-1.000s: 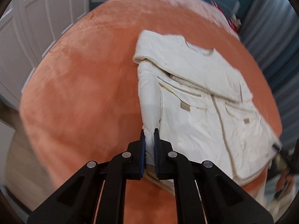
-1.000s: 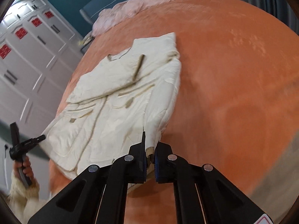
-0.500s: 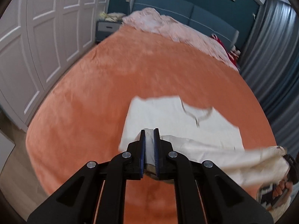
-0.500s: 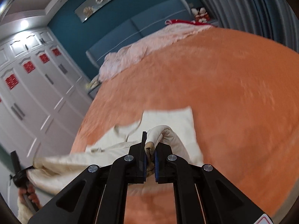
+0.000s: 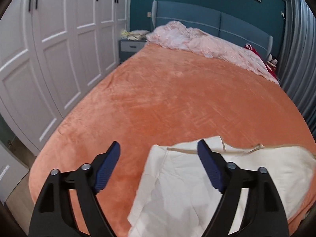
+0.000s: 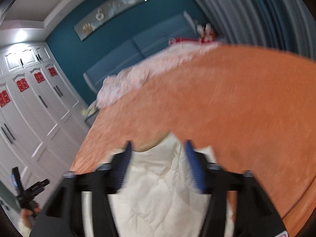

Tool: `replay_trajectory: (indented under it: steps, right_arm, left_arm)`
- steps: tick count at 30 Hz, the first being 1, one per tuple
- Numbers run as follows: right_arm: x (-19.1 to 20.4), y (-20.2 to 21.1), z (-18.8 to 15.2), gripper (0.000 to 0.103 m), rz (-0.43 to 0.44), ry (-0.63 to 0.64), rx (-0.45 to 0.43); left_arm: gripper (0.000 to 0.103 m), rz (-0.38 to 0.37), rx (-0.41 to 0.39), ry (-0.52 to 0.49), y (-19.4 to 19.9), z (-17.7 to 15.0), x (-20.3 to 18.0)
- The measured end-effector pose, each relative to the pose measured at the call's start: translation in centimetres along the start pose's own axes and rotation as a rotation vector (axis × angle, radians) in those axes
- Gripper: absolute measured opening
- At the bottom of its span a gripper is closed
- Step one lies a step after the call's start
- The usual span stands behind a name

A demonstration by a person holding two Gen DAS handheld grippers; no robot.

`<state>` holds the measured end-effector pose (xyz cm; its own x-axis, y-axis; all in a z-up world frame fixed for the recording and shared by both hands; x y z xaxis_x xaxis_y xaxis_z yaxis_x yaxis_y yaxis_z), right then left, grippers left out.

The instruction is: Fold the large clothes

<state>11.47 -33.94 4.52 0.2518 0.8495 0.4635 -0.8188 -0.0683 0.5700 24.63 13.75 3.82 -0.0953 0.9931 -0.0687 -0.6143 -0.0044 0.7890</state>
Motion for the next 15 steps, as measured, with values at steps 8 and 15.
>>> replay_trajectory:
  steps: [8, 15]
  right_arm:
    - [-2.2, -5.2, -1.5, 0.067, -0.136, 0.067, 0.146]
    - [-4.5, -10.4, -3.7, 0.067, -0.180, 0.067, 0.273]
  left_arm:
    - [0.082, -0.115, 0.238, 0.069, -7.3, -2.9, -1.3]
    - [0.061, -0.172, 0.345, 0.136, -11.8, -4.4, -1.4]
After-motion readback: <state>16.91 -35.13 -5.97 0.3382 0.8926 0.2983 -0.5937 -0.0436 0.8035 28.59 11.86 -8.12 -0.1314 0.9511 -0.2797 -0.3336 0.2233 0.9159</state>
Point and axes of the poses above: each gripper's, at about its wrist camera, not at the fingertips, and y roughly against the way its jaws point, x to its left, z to its top, the point moved 7 cm from there along -y, roughly the way its jaws point, and after that the axes turned 9 degrees about x, right-handed, at the moved point
